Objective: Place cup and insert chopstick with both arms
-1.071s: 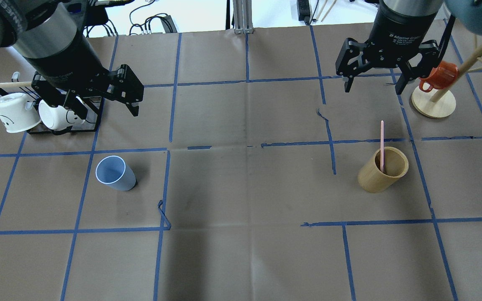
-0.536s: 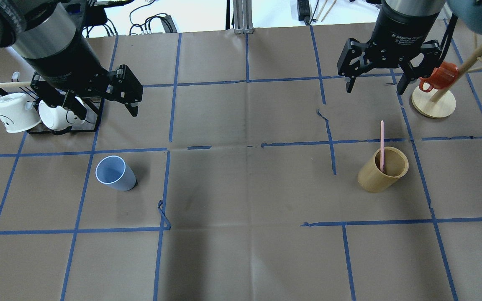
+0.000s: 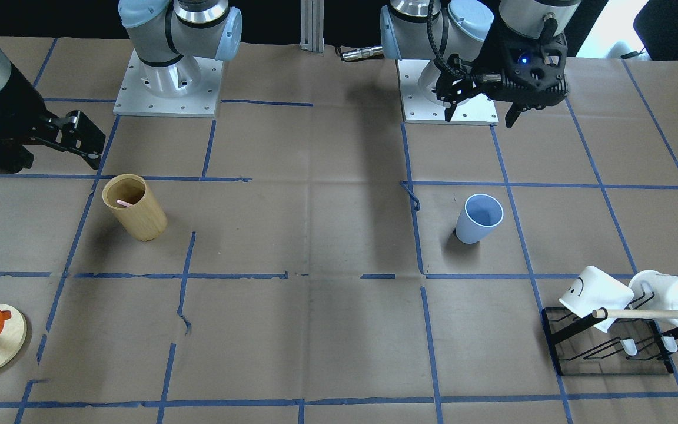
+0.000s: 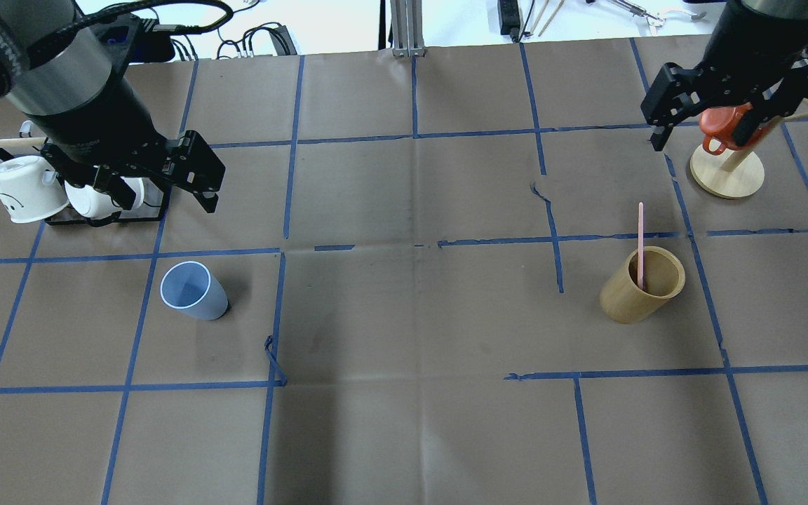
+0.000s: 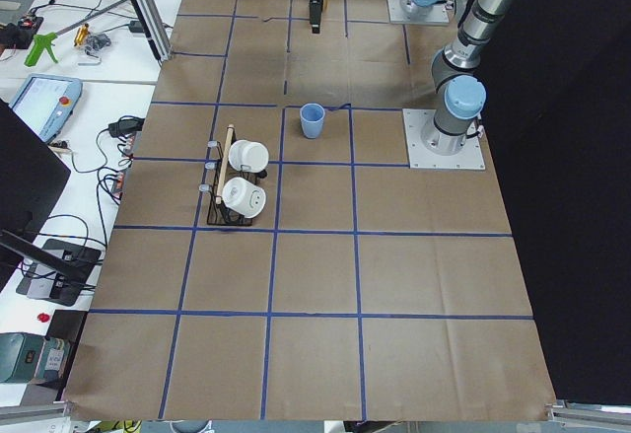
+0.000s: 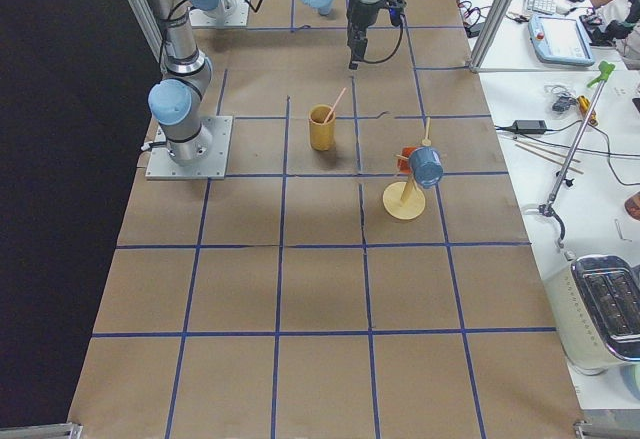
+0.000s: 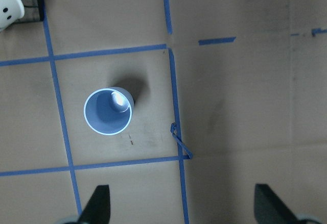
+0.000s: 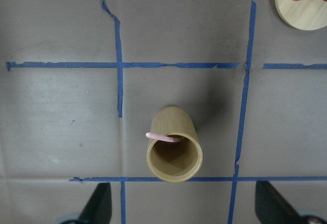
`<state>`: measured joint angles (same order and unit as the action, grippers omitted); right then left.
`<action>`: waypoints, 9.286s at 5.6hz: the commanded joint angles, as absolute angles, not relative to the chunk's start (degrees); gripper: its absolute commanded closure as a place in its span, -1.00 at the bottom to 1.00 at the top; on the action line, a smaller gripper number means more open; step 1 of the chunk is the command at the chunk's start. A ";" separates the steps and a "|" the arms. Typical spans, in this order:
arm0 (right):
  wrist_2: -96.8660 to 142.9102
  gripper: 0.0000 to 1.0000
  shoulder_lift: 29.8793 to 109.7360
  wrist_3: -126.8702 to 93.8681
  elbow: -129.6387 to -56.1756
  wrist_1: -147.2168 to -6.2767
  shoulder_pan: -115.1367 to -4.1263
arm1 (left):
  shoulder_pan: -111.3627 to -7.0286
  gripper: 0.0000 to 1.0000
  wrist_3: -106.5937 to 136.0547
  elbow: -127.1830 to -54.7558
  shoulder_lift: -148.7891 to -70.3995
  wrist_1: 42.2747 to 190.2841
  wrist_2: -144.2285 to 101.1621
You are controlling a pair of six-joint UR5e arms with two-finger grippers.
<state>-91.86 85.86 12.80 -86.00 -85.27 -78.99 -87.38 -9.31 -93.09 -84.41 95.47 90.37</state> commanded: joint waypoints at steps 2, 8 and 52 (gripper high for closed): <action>-87.23 -1.00 90.96 16.96 -102.85 -106.27 -77.52 | -79.04 -0.98 -19.66 -111.27 -85.33 77.96 90.09; -84.20 -1.00 93.52 30.85 -119.35 -127.33 -77.78 | -78.66 0.80 -19.60 -122.43 -93.51 56.25 89.74; -90.79 -1.00 84.90 -8.71 -84.55 -89.12 -90.62 | -94.75 -0.98 2.81 -83.94 -90.88 93.43 92.64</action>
<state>-90.59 85.07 -9.02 -84.71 -89.15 -90.52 -94.74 2.81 -83.94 -90.88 93.43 92.64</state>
